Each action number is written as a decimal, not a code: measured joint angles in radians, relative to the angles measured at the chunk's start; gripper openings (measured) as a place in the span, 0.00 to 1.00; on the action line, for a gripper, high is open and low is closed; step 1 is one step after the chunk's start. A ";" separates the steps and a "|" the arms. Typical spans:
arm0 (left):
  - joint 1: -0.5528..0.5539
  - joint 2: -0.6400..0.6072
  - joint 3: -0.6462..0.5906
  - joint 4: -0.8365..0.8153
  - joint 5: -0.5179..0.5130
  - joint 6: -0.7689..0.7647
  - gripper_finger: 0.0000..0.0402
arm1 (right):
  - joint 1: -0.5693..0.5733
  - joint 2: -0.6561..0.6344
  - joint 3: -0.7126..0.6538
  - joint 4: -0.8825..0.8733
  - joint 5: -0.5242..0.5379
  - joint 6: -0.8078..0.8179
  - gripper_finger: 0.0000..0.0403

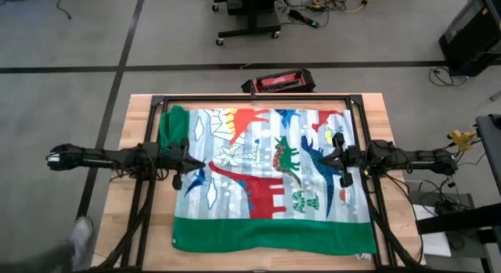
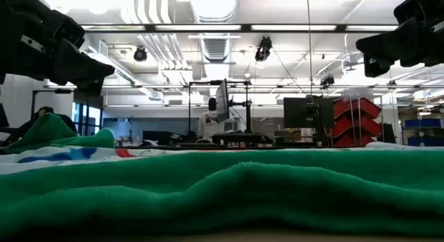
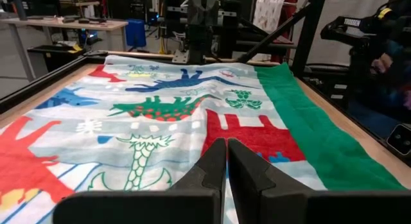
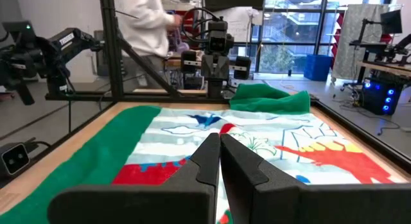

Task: Roll towel
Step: Fold the green multi-color dinosaur print towel

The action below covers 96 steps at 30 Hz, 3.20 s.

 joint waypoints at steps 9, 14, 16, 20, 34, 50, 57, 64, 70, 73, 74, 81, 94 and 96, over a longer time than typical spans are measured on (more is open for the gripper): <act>0.000 0.000 0.000 -0.001 0.000 0.000 0.00 | 0.000 0.000 0.000 0.000 0.000 0.000 0.00; 0.000 0.000 0.000 -0.003 0.000 0.000 0.00 | 0.000 0.000 0.000 0.000 0.000 0.000 0.00; 0.000 0.000 0.000 -0.003 0.000 0.000 0.00 | 0.000 0.000 0.000 0.000 0.000 0.000 0.00; 0.000 0.000 0.000 -0.003 0.000 0.000 0.00 | 0.000 0.000 0.000 0.000 0.000 0.000 0.00; 0.001 0.000 0.000 0.001 -0.047 0.069 0.00 | 0.000 0.000 0.000 0.020 -0.001 0.097 0.00; 0.025 0.048 0.222 -0.248 -0.429 -0.133 0.00 | 0.000 0.246 0.001 0.292 0.210 0.248 0.00; 0.027 0.223 0.593 -0.861 -0.636 -0.400 0.00 | 0.000 0.416 0.001 0.358 0.372 0.247 0.00; 0.047 0.405 0.834 -1.241 -0.637 -0.662 0.09 | 0.000 0.477 0.001 0.359 0.371 0.344 0.01; 0.083 0.572 1.002 -1.615 -0.604 -0.884 0.25 | 0.000 0.521 0.001 0.358 0.350 0.349 0.13; 0.106 0.634 1.032 -1.707 -0.557 -0.953 0.32 | 0.000 0.532 0.001 0.359 0.327 0.349 0.21; 0.113 0.652 1.033 -1.704 -0.540 -0.965 0.34 | 0.000 0.533 0.001 0.358 0.309 0.349 0.23; 0.196 0.795 0.956 -1.733 -0.388 -1.050 0.42 | 0.026 0.564 0.001 0.352 0.231 0.350 0.34; 0.334 0.956 0.849 -1.554 -0.380 -1.058 0.53 | 0.125 0.643 0.000 0.313 0.229 0.401 0.42; 0.344 0.973 0.833 -1.551 -0.363 -1.079 0.53 | 0.143 0.657 0.000 0.308 0.227 0.422 0.41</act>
